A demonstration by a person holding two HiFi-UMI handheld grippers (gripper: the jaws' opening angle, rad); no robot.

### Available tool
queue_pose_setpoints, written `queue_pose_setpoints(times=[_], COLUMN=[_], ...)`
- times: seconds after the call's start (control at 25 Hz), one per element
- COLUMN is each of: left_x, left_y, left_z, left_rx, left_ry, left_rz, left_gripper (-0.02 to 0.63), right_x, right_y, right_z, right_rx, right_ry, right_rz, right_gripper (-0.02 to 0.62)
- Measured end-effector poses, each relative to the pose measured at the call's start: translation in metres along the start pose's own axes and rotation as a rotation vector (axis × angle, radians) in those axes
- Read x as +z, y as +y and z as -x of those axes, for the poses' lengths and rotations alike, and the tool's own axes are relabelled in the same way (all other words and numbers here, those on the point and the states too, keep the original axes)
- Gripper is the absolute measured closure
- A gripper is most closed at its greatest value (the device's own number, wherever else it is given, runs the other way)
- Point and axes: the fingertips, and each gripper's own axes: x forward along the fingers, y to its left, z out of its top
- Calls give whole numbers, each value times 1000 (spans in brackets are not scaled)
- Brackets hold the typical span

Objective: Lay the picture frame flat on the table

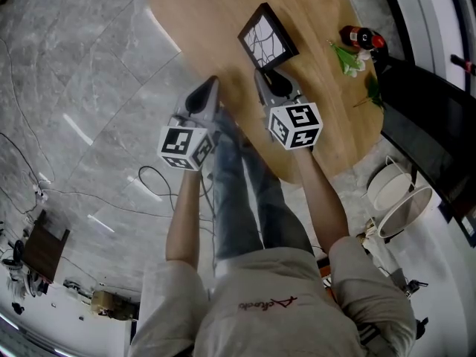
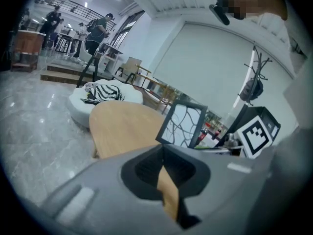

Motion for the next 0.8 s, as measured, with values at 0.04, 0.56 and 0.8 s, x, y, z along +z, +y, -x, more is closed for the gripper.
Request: queue_pose_setpoints(times=[0.04,0.56,0.8], left_x=[-1,-10,-13], left_y=[0,-4,-9], left_z=[0,-1,-2], left_rx=[-1,-10,-22], left_ry=[2,30,34], left_rz=[1,-12,-13], left_gripper=[606,606,606], right_x=[0,4,1], right_y=[-3,-31,-34], right_z=[-3,-46,-52], right_rx=[-1,-19,1], right_ry=[6,59,58], right_rz=[1,36,-35], right_gripper=[525,525,525])
